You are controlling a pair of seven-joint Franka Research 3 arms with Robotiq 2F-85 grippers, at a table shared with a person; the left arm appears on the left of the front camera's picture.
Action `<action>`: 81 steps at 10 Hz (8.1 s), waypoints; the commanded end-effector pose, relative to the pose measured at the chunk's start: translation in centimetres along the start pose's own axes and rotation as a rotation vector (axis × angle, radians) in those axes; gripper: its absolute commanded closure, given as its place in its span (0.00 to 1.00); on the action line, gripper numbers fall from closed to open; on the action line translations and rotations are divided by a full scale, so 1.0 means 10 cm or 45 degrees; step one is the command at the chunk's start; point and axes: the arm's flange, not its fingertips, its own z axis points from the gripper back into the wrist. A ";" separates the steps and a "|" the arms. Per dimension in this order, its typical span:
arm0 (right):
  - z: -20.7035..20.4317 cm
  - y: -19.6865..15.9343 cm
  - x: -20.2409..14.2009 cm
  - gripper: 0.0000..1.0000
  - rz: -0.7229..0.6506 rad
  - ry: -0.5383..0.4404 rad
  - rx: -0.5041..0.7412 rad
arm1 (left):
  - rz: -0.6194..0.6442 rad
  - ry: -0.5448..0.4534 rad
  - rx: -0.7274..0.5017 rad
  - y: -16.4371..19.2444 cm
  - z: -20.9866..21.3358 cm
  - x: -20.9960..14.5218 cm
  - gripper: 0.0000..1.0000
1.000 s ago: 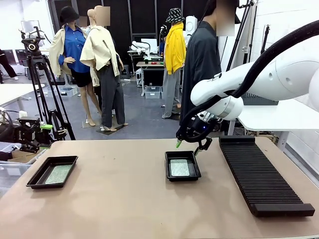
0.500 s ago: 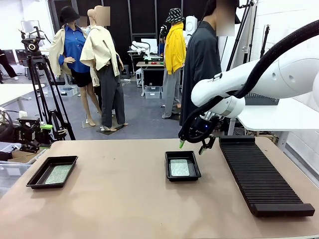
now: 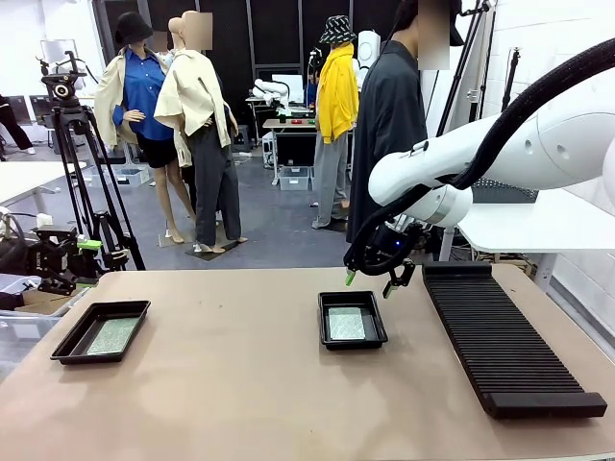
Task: Inspect and transfer BCBs to ESD trays.
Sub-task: Pick up the Blank PCB from the PCB Rack and place it in the right ESD tray, then pick up the ESD tray and place it on the left side of the table.
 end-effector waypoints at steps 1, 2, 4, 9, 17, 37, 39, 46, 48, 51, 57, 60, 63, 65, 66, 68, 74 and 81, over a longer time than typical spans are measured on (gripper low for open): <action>0.00 0.01 0.01 0.00 -0.009 -0.011 0.015 | 0.003 -0.001 0.023 -0.03 0.00 -0.01 0.00; 0.00 0.01 0.01 0.00 -0.009 -0.011 0.015 | 0.003 -0.001 0.023 -0.03 0.00 -0.01 0.00; 0.00 0.01 0.01 0.00 -0.009 -0.011 0.015 | 0.003 -0.001 0.023 -0.03 0.00 -0.01 0.00; 0.00 0.00 0.00 0.00 0.000 0.000 0.000 | 0.003 -0.001 0.023 -0.03 0.00 -0.01 0.00; 1.13 -1.59 -0.41 0.00 -0.068 -0.161 0.686 | 0.030 -0.017 0.021 -0.20 -0.30 0.04 0.00; 1.10 -3.07 -0.51 0.00 -0.098 0.024 1.091 | -0.133 0.267 0.776 -1.70 -3.88 -0.14 0.00; 1.10 -3.07 -0.51 0.00 -0.098 0.024 1.091 | -0.142 0.250 0.855 -1.73 -4.14 -0.18 0.00; 1.10 -3.07 -0.51 0.00 -0.098 0.024 1.091 | -0.076 0.208 1.068 -1.62 -4.96 -0.28 0.00; 1.10 -3.07 -0.51 0.00 -0.098 0.024 1.091 | -0.065 0.201 1.122 -1.56 -5.14 -0.31 0.00; 1.10 -3.07 -0.51 0.00 -0.098 0.024 1.091 | -0.038 0.185 1.191 -1.44 -5.34 -0.33 0.00; 1.10 -3.07 -0.51 0.00 -0.098 0.024 1.091 | -0.068 0.175 1.329 -1.27 -5.68 -0.41 0.00; 1.10 -3.07 -0.51 0.00 -0.098 0.024 1.091 | -0.096 0.186 1.342 -1.25 -5.70 -0.40 0.26; 1.10 -3.07 -0.51 0.00 -0.098 0.024 1.091 | -0.106 0.214 1.350 -1.25 -5.69 -0.44 0.77; 1.10 -3.07 -0.51 0.00 -0.098 0.024 1.091 | -0.096 0.224 1.359 -1.26 -5.66 -0.44 1.00; 1.10 -3.07 -0.51 0.00 -0.098 0.024 1.091 | -0.100 0.219 1.360 -1.27 -5.63 -0.44 1.00; 1.10 -3.07 -0.51 0.00 -0.098 0.024 1.091 | -0.102 0.219 1.357 -1.30 -5.57 -0.44 1.00; 1.10 -3.07 -0.51 0.00 -0.098 0.024 1.091 | -0.100 0.235 1.322 -1.24 -5.64 -0.45 1.00; 1.10 -3.07 -0.51 0.00 -0.098 0.024 1.091 | -0.057 0.265 1.276 -1.10 -4.68 -0.38 1.00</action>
